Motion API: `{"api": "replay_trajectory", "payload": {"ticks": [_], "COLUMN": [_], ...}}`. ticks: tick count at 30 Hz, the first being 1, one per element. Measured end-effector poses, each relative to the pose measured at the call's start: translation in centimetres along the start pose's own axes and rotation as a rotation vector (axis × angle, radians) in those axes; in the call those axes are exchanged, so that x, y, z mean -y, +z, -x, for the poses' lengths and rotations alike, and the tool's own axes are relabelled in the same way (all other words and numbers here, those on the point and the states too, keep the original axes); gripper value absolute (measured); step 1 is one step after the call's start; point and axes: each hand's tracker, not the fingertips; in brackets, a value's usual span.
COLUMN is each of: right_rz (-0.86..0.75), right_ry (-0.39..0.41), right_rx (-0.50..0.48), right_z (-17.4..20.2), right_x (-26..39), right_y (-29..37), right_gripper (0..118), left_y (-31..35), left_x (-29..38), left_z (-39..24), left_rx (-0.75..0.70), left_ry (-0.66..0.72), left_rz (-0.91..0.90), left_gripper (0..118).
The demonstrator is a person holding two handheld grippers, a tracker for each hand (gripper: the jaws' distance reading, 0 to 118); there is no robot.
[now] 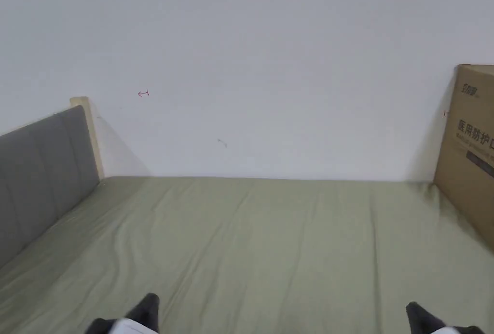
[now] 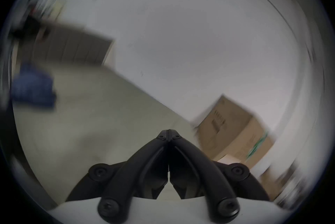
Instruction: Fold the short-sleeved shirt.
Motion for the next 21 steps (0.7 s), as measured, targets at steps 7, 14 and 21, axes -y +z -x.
{"api": "replay_trajectory", "payload": {"ticks": [7, 14, 21], "right_rz": [-0.143, -0.067, 0.026], "right_ry": [1.046, 0.594, -0.695], "right_rx": [-0.103, -0.073, -0.117], "right_z": [6.0, 3.3, -2.1], "right_x": [6.7, 3.3, 1.6], "right_y": [0.3, 0.1, -1.2], "right_gripper": [0, 0, 0], "left_y": [1.1, -0.6, -1.4], "left_x": [8.2, 6.2, 4.6], "left_z": [-7.8, -3.7, 4.1], "left_rx": [0.221, 0.169, 0.185], "left_ry": [-0.932, -0.355, 0.885], "left_rz": [0.026, 0.095, 0.004], "left_gripper": [0, 0, 0]}}
